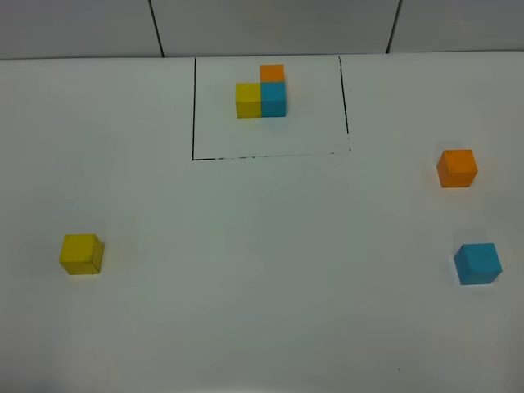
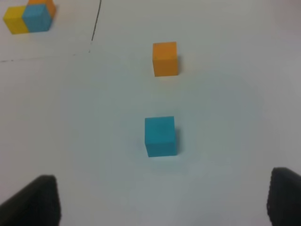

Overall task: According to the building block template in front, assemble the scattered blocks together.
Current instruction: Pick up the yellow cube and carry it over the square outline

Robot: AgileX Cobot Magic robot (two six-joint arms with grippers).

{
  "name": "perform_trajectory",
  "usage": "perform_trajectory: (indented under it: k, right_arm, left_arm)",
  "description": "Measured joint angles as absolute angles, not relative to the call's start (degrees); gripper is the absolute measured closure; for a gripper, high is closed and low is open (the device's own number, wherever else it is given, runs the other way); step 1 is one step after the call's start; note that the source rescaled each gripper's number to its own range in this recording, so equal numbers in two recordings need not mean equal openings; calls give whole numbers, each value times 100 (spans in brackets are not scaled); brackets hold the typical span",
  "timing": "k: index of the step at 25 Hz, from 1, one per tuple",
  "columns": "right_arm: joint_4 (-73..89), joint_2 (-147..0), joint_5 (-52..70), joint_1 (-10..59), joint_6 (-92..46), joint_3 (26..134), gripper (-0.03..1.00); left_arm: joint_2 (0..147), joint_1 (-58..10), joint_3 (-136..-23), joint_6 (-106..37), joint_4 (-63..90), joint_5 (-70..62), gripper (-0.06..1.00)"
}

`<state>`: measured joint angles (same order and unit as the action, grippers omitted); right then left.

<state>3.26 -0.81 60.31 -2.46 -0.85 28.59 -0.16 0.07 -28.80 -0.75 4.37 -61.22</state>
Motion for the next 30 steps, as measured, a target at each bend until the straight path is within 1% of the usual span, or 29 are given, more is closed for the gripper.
perform_trajectory:
  k: [15,18,20,24,30]
  right_arm:
    - [326,-81,6031,-246,-46,2859,21]
    - [326,-81,6031,-246,-46,2859,21]
    - [326,-81,6031,-246,-46,2859,21]
    - [326,-81,6031,-246,-46,2859,21]
    - [326,-81,6031,-246,0,2859,21]
  left_arm:
    - [-10,7,-2888,-75,432,-6107,7]
    - [43,7,-2969,-94,421,-5843,7]
    - [185,7,-3004,-99,421,-5587,5]
    - [867,7,-3050,-109,426,-5322,-1]
    - [2813,7,-3052,-124,426,-4524,-3]
